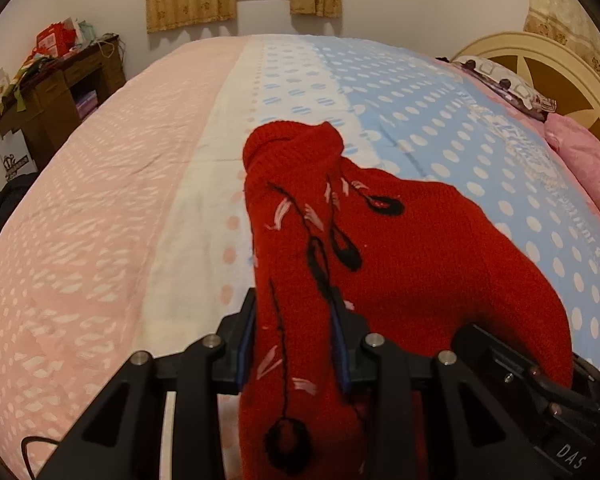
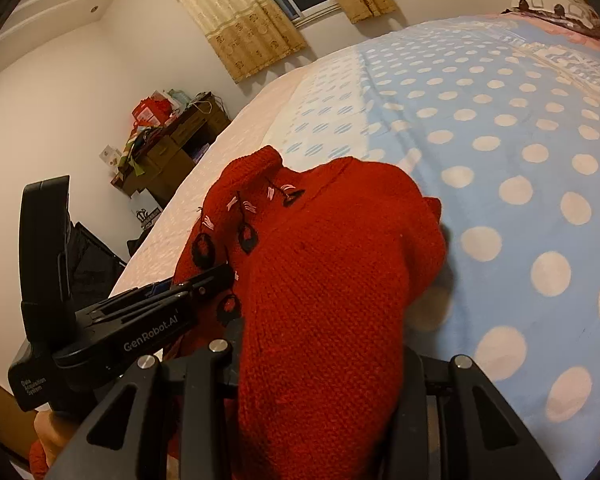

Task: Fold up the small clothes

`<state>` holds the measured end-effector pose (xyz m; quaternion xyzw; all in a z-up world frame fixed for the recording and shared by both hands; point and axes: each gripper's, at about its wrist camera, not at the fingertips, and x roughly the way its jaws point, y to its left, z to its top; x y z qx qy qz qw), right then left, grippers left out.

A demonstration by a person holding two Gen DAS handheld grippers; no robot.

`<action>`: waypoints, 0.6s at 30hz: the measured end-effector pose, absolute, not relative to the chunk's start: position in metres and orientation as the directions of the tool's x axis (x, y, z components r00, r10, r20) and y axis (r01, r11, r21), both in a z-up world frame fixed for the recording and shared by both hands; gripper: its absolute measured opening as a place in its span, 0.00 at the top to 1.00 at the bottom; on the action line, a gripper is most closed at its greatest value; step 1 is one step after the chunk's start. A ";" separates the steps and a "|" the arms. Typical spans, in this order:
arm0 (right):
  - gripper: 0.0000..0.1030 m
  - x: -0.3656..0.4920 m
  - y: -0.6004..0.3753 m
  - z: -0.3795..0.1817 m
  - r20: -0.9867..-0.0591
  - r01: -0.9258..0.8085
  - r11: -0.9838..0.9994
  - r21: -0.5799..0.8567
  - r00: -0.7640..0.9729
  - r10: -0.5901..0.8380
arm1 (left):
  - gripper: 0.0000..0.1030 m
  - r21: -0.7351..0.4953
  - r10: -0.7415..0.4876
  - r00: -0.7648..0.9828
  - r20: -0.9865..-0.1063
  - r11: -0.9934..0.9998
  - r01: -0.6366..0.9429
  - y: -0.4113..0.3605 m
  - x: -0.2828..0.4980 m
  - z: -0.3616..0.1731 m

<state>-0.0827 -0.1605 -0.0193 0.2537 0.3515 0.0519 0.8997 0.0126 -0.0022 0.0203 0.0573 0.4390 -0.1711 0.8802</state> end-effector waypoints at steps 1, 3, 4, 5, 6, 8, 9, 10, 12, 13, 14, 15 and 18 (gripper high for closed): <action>0.64 -0.082 -0.159 -0.020 -0.608 0.085 0.867 0.491 0.747 0.271 | 0.68 -0.052 -0.253 0.556 -0.792 0.935 0.351 0.002 0.012 0.020; 0.64 -0.083 -0.153 -0.020 -0.611 0.084 0.872 0.483 0.745 0.267 | 0.67 -0.050 -0.251 0.557 -0.792 0.935 0.351 0.006 0.010 0.018; 0.64 -0.084 -0.151 -0.021 -0.614 0.085 0.874 0.479 0.744 0.264 | 0.67 -0.047 -0.249 0.559 -0.791 0.935 0.351 0.008 0.009 0.017; 0.64 -0.084 -0.149 -0.021 -0.617 0.087 0.875 0.476 0.742 0.261 | 0.67 -0.045 -0.249 0.561 -0.790 0.935 0.351 0.010 0.007 0.015; 0.64 -0.084 -0.147 -0.021 -0.619 0.089 0.876 0.474 0.741 0.259 | 0.67 -0.045 -0.250 0.563 -0.788 0.935 0.352 0.011 0.006 0.015; 0.64 -0.084 -0.146 -0.023 -0.627 0.096 0.879 0.467 0.737 0.253 | 0.67 -0.054 -0.259 0.565 -0.783 0.934 0.353 0.014 0.005 0.014; 0.64 -0.085 -0.145 -0.023 -0.628 0.097 0.877 0.470 0.735 0.255 | 0.67 -0.066 -0.267 0.565 -0.781 0.934 0.350 0.017 0.004 0.014; 0.64 -0.086 -0.144 -0.022 -0.627 0.096 0.876 0.473 0.735 0.258 | 0.67 -0.074 -0.270 0.564 -0.780 0.935 0.346 0.019 0.004 0.014; 0.64 -0.087 -0.141 -0.021 -0.629 0.088 0.874 0.478 0.729 0.270 | 0.67 -0.077 -0.268 0.564 -0.781 0.938 0.339 0.025 0.002 0.015; 0.64 -0.087 -0.138 -0.020 -0.629 0.082 0.875 0.478 0.727 0.275 | 0.67 -0.074 -0.265 0.565 -0.782 0.938 0.338 0.027 0.001 0.016; 0.64 -0.088 -0.134 -0.019 -0.628 0.074 0.876 0.477 0.725 0.281 | 0.67 -0.070 -0.258 0.566 -0.783 0.940 0.333 0.031 0.000 0.016; 0.64 -0.087 -0.130 -0.019 -0.627 0.066 0.875 0.479 0.723 0.289 | 0.68 -0.070 -0.255 0.566 -0.783 0.942 0.328 0.034 0.000 0.016; 0.64 -0.085 -0.118 -0.017 -0.611 0.035 0.860 0.508 0.719 0.332 | 0.68 -0.061 -0.235 0.584 -0.777 0.951 0.302 0.051 -0.003 0.022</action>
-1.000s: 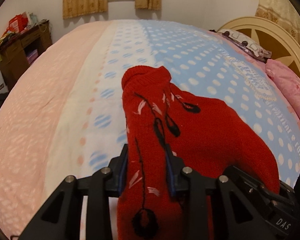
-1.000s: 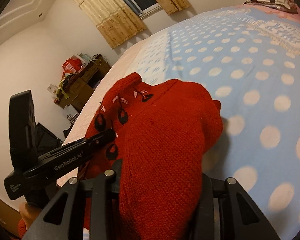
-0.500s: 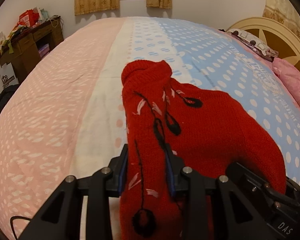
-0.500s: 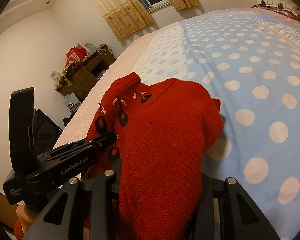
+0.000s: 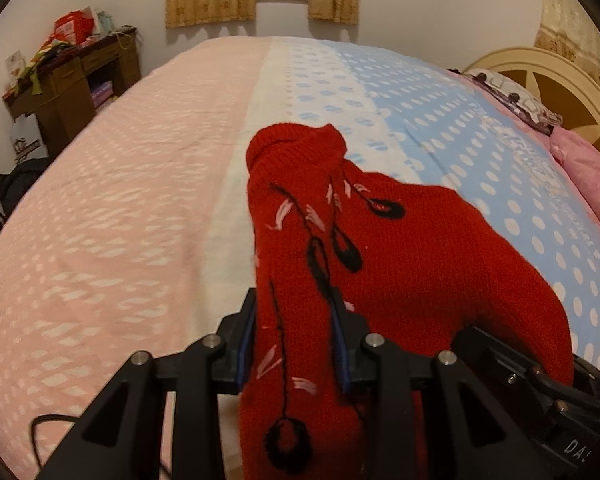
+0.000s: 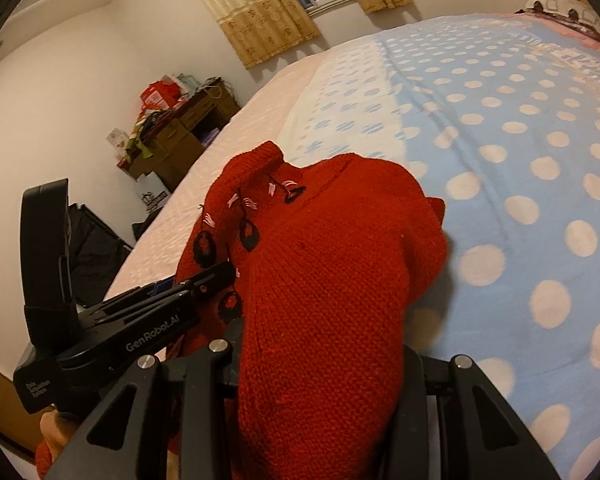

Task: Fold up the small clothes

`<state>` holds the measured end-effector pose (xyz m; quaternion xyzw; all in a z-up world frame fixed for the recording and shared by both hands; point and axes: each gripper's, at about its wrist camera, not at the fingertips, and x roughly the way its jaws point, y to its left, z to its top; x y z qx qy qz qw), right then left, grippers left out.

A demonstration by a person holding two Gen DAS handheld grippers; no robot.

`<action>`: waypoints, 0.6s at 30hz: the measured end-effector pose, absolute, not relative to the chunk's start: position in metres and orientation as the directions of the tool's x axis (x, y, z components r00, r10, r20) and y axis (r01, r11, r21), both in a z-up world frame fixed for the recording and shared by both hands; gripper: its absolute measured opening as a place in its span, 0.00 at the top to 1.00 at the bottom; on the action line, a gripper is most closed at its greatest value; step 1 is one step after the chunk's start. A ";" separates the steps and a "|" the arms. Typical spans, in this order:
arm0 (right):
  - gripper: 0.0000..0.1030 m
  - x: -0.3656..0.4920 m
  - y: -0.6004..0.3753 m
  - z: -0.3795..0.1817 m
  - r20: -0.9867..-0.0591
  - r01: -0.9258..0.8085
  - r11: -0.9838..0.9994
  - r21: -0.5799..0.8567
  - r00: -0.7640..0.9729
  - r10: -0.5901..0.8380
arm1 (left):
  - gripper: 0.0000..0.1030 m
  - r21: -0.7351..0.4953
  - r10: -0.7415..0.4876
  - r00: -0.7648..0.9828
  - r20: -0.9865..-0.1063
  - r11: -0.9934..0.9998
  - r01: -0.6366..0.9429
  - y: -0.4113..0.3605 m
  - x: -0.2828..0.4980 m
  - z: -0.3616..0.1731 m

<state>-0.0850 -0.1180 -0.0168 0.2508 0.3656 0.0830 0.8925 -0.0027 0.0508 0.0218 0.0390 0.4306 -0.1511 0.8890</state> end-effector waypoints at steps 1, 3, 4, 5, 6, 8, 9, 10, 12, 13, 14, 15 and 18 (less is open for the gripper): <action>0.64 -0.083 -0.113 -0.016 -0.604 0.020 0.854 0.520 0.715 0.352 | 0.68 -0.046 -0.216 0.597 -0.773 0.957 0.287 0.057 -0.003 0.025; 0.64 -0.075 -0.097 -0.015 -0.598 -0.016 0.846 0.532 0.701 0.389 | 0.68 -0.011 -0.172 0.625 -0.761 0.967 0.253 0.070 -0.002 0.032; 0.64 -0.072 -0.090 -0.014 -0.597 -0.030 0.847 0.530 0.696 0.399 | 0.68 -0.001 -0.159 0.632 -0.759 0.970 0.242 0.076 -0.001 0.034; 0.64 -0.069 -0.083 -0.014 -0.596 -0.042 0.848 0.528 0.694 0.405 | 0.68 0.007 -0.145 0.638 -0.756 0.973 0.229 0.082 0.000 0.035; 0.64 -0.065 -0.076 -0.013 -0.592 -0.058 0.848 0.527 0.690 0.416 | 0.68 0.017 -0.127 0.646 -0.753 0.977 0.211 0.091 0.002 0.036; 0.64 -0.056 -0.059 -0.011 -0.585 -0.091 0.843 0.531 0.680 0.442 | 0.68 0.030 -0.099 0.655 -0.749 0.983 0.182 0.105 0.004 0.036; 0.64 -0.052 -0.051 -0.010 -0.582 -0.109 0.841 0.531 0.675 0.454 | 0.68 0.033 -0.085 0.657 -0.749 0.986 0.164 0.113 0.006 0.036; 0.64 -0.048 -0.044 -0.009 -0.579 -0.123 0.840 0.529 0.671 0.463 | 0.68 0.031 -0.077 0.659 -0.748 0.988 0.150 0.121 0.007 0.036; 0.64 -0.041 -0.031 -0.007 -0.576 -0.149 0.840 0.522 0.664 0.477 | 0.68 0.026 -0.058 0.661 -0.748 0.993 0.117 0.137 0.011 0.036; 0.64 -0.037 -0.023 -0.006 -0.575 -0.165 0.839 0.518 0.660 0.484 | 0.68 0.027 -0.048 0.664 -0.746 0.994 0.103 0.142 0.011 0.036; 0.64 -0.033 -0.015 -0.005 -0.572 -0.182 0.839 0.513 0.656 0.492 | 0.68 0.036 -0.030 0.670 -0.742 0.996 0.085 0.148 0.012 0.036; 0.64 -0.030 -0.009 -0.004 -0.570 -0.196 0.838 0.509 0.653 0.499 | 0.69 0.057 -0.001 0.682 -0.732 0.996 0.062 0.155 0.013 0.038; 0.64 -0.019 0.014 0.000 -0.559 -0.251 0.832 0.495 0.641 0.526 | 0.83 0.114 0.073 0.711 -0.700 0.993 0.011 0.166 0.016 0.044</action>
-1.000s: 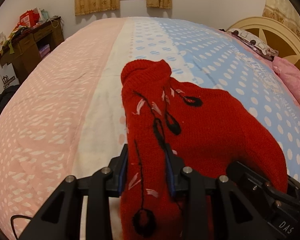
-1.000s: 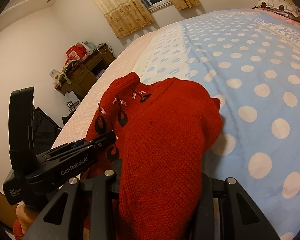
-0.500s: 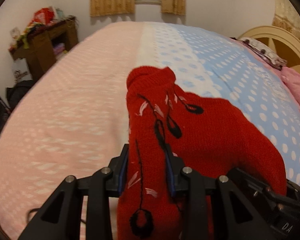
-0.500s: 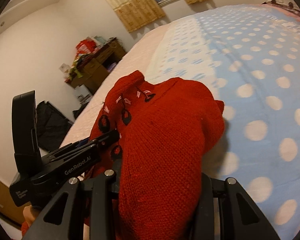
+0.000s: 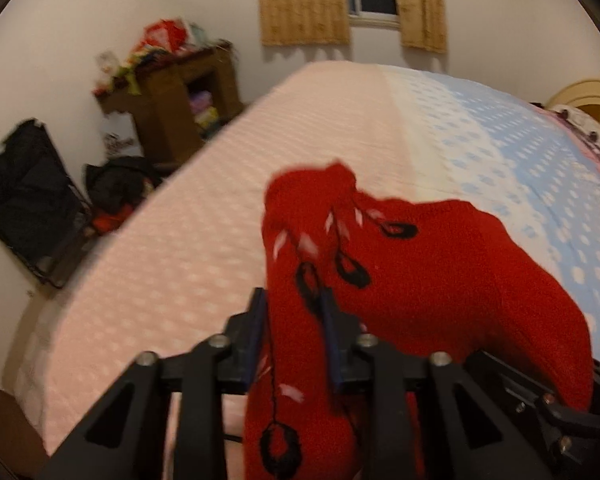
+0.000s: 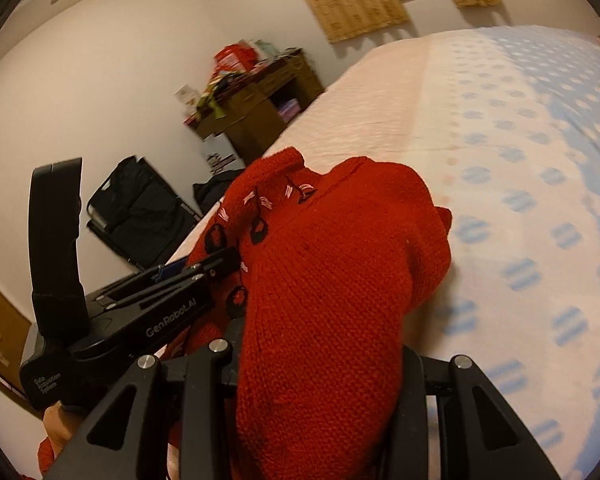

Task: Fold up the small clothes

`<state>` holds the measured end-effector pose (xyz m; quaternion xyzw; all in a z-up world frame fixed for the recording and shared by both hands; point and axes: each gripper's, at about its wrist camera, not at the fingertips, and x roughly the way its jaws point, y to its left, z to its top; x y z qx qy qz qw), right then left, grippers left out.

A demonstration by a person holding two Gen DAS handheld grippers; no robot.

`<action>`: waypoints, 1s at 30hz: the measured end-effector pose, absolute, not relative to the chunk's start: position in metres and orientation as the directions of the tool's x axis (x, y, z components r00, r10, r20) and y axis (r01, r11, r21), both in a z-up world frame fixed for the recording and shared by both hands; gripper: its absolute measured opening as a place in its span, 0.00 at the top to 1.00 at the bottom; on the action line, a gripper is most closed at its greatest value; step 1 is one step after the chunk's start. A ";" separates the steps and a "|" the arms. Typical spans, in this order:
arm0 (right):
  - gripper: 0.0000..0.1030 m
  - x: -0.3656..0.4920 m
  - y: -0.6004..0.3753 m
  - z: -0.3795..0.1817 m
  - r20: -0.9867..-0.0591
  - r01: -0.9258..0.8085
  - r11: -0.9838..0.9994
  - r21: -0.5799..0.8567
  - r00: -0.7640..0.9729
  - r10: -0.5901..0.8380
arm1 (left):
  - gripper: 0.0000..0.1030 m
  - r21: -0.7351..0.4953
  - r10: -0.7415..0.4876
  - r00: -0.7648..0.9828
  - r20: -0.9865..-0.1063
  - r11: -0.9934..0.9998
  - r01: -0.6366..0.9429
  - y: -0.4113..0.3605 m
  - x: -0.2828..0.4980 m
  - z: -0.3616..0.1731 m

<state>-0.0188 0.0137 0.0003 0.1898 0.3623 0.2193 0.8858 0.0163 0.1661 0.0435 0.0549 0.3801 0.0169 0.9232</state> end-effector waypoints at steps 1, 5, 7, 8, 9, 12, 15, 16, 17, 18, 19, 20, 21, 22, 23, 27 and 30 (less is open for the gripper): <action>0.64 -0.015 0.019 0.002 -0.556 -0.265 0.831 0.489 0.640 0.531 | 0.85 0.124 0.090 0.716 -0.692 0.992 -0.005 0.171 0.019 0.045; 0.64 -0.002 0.042 0.009 -0.561 -0.310 0.851 0.425 0.648 0.516 | 0.89 0.092 0.076 0.702 -0.708 0.996 -0.016 0.181 0.035 0.039; 0.64 0.002 0.046 0.008 -0.579 -0.312 0.867 0.389 0.648 0.494 | 0.89 0.075 0.061 0.677 -0.734 0.997 -0.009 0.180 0.040 0.029; 0.64 0.004 0.045 0.007 -0.583 -0.310 0.868 0.389 0.647 0.492 | 0.89 0.064 0.050 0.671 -0.740 0.998 -0.004 0.179 0.041 0.025; 0.64 0.004 0.042 0.005 -0.587 -0.302 0.869 0.393 0.644 0.490 | 0.89 0.058 0.040 0.667 -0.744 0.998 0.005 0.177 0.042 0.022; 0.64 0.006 0.034 -0.003 -0.602 -0.280 0.873 0.399 0.638 0.480 | 0.83 0.006 -0.020 0.666 -0.746 0.999 0.036 0.181 0.037 0.025; 0.64 0.006 0.023 -0.014 -0.610 -0.253 0.869 0.425 0.630 0.482 | 0.50 -0.146 -0.165 0.642 -0.749 0.986 0.083 0.204 0.032 0.029; 0.64 0.005 0.019 -0.018 -0.613 -0.242 0.869 0.433 0.627 0.480 | 0.41 -0.160 -0.167 0.636 -0.754 0.985 0.068 0.212 0.032 0.030; 0.64 0.004 0.016 -0.021 -0.619 -0.232 0.872 0.431 0.627 0.473 | 0.27 -0.168 -0.150 0.635 -0.758 0.985 0.032 0.225 0.032 0.029; 0.64 0.003 0.014 -0.024 -0.623 -0.224 0.874 0.432 0.626 0.468 | 0.26 -0.186 -0.149 0.638 -0.755 0.983 0.010 0.233 0.031 0.029; 0.64 0.002 0.008 -0.030 -0.625 -0.212 0.870 0.446 0.622 0.472 | 0.26 -0.223 -0.163 0.635 -0.755 0.975 -0.015 0.246 0.031 0.027; 0.64 0.002 0.002 -0.036 -0.621 -0.195 0.858 0.476 0.616 0.485 | 0.26 -0.275 -0.191 0.620 -0.761 0.961 -0.041 0.259 0.032 0.023; 0.64 0.002 -0.003 -0.041 -0.614 -0.179 0.842 0.509 0.610 0.501 | 0.26 -0.318 -0.221 0.601 -0.768 0.946 -0.058 0.265 0.035 0.018; 0.64 0.002 -0.006 -0.044 -0.605 -0.171 0.830 0.531 0.609 0.512 | 0.26 -0.352 -0.250 0.583 -0.773 0.933 -0.067 0.269 0.037 0.014; 0.64 0.001 -0.005 -0.044 -0.605 -0.175 0.832 0.526 0.611 0.511 | 0.26 -0.378 -0.275 0.567 -0.776 0.923 -0.070 0.269 0.039 0.009; 0.64 -0.003 -0.001 -0.043 -0.616 -0.187 0.850 0.492 0.615 0.492 | 0.26 -0.347 -0.269 0.560 -0.784 0.937 -0.035 0.247 0.037 0.005; 0.64 -0.003 -0.006 -0.048 -0.609 -0.172 0.832 0.527 0.606 0.512 | 0.26 -0.381 -0.319 0.583 -0.747 0.925 0.018 0.242 0.034 0.014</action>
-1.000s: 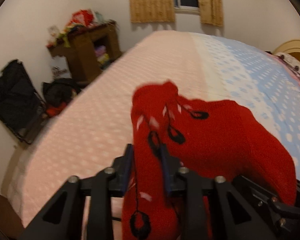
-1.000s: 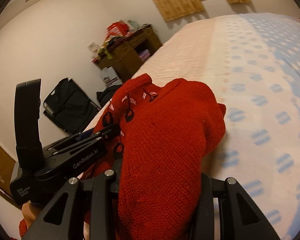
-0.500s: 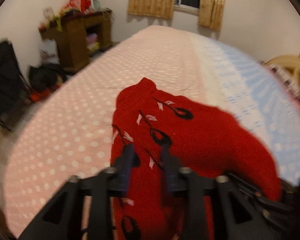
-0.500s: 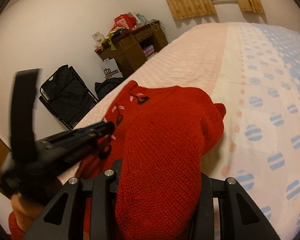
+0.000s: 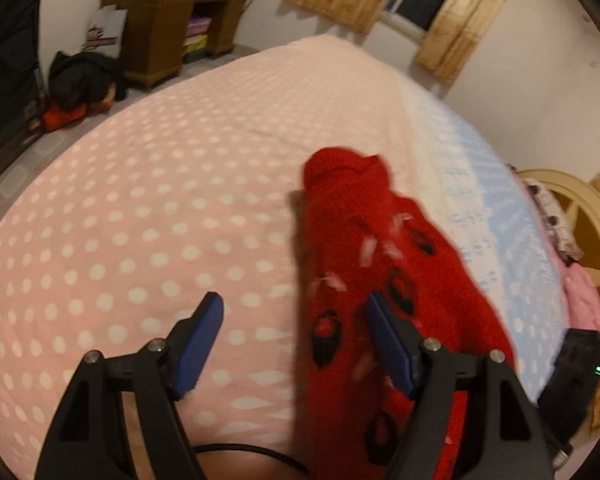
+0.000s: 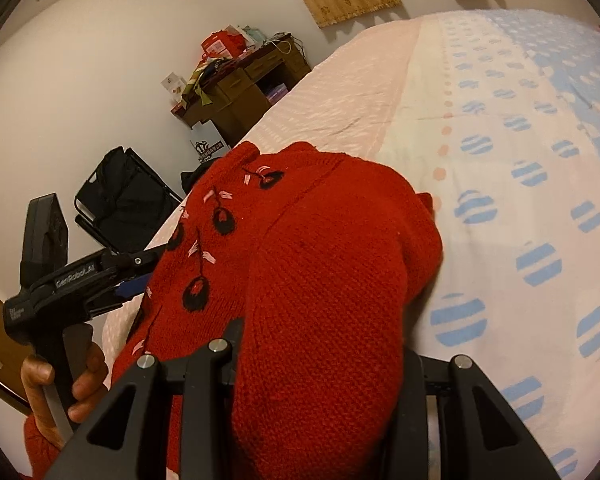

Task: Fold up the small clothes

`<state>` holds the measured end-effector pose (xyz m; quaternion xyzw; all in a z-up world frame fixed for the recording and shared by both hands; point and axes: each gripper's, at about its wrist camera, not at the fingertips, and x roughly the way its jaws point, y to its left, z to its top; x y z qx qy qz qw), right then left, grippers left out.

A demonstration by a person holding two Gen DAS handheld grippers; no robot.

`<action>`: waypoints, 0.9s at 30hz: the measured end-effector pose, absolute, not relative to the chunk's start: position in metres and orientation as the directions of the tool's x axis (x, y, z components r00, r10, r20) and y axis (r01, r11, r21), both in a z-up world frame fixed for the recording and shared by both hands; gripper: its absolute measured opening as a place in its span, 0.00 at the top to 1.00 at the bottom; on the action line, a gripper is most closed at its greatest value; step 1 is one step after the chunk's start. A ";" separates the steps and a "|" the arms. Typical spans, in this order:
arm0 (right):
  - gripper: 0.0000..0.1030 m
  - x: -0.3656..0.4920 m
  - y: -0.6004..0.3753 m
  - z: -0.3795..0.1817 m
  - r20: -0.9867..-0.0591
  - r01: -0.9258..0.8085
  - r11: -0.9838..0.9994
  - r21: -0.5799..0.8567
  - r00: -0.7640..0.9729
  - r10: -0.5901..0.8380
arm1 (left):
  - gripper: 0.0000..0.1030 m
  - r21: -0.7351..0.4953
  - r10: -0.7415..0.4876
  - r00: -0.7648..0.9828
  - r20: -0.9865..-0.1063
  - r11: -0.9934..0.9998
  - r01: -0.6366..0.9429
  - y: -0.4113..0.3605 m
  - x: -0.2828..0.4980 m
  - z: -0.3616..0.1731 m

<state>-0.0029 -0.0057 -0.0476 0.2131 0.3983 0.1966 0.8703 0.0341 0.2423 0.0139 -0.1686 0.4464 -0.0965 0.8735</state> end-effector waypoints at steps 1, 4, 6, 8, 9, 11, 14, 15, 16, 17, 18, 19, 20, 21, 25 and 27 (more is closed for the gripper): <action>0.64 -0.002 -0.006 -0.047 -0.608 -0.170 0.829 0.533 0.604 0.515 | 0.26 -0.398 -0.337 0.587 -0.736 0.917 0.028 0.244 0.033 0.017; 0.64 -0.003 -0.003 -0.044 -0.612 -0.174 0.836 0.521 0.606 0.508 | 0.26 -0.437 -0.395 0.579 -0.713 0.896 0.073 0.239 0.033 0.017; 0.63 -0.003 -0.003 -0.044 -0.613 -0.175 0.838 0.517 0.607 0.505 | 0.26 -0.434 -0.421 0.529 -0.737 0.895 0.107 0.226 0.036 0.007; 0.63 -0.003 -0.003 -0.044 -0.612 -0.171 0.835 0.523 0.606 0.508 | 0.26 -0.416 -0.403 0.500 -0.766 0.905 0.091 0.216 0.039 -0.007; 0.63 -0.003 -0.003 -0.045 -0.615 -0.170 0.836 0.522 0.604 0.507 | 0.28 -0.413 -0.393 0.526 -0.754 0.907 0.086 0.214 0.037 -0.008; 0.63 -0.003 -0.004 -0.045 -0.615 -0.170 0.838 0.519 0.606 0.504 | 0.47 -0.431 -0.414 0.529 -0.741 0.897 0.097 0.212 0.038 -0.005; 0.63 -0.001 0.003 -0.041 -0.638 -0.176 0.861 0.477 0.604 0.477 | 0.63 -0.452 -0.419 0.539 -0.731 0.889 0.078 0.214 0.040 -0.002; 0.63 -0.001 0.007 -0.036 -0.646 -0.183 0.872 0.453 0.607 0.463 | 0.66 -0.448 -0.415 0.545 -0.728 0.891 0.080 0.214 0.039 0.000; 0.64 -0.001 0.011 -0.032 -0.650 -0.195 0.881 0.432 0.610 0.453 | 0.67 -0.428 -0.399 0.556 -0.729 0.900 0.085 0.213 0.038 0.004; 0.64 -0.002 0.016 -0.027 -0.652 -0.213 0.891 0.401 0.616 0.441 | 0.67 -0.396 -0.374 0.572 -0.730 0.914 0.093 0.211 0.037 0.009; 0.64 -0.002 0.021 -0.022 -0.653 -0.229 0.899 0.374 0.623 0.431 | 0.68 -0.364 -0.350 0.589 -0.728 0.926 0.100 0.210 0.037 0.015; 0.64 -0.003 0.025 -0.016 -0.649 -0.244 0.903 0.353 0.632 0.424 | 0.68 -0.339 -0.331 0.605 -0.724 0.935 0.105 0.209 0.036 0.020; 0.64 -0.002 0.028 -0.011 -0.638 -0.260 0.903 0.343 0.641 0.427 | 0.68 -0.314 -0.311 0.624 -0.717 0.943 0.108 0.207 0.036 0.026; 0.64 -0.001 0.030 -0.007 -0.628 -0.272 0.901 0.337 0.648 0.431 | 0.68 -0.276 -0.280 0.651 -0.706 0.955 0.111 0.205 0.035 0.035; 0.64 0.008 0.039 0.015 -0.576 -0.322 0.899 0.296 0.691 0.437 | 0.68 -0.186 -0.206 0.713 -0.670 0.977 0.107 0.205 0.040 0.058; 0.64 0.018 0.041 0.021 -0.564 -0.323 0.902 0.285 0.704 0.431 | 0.68 -0.151 -0.171 0.722 -0.671 0.984 0.092 0.205 0.051 0.061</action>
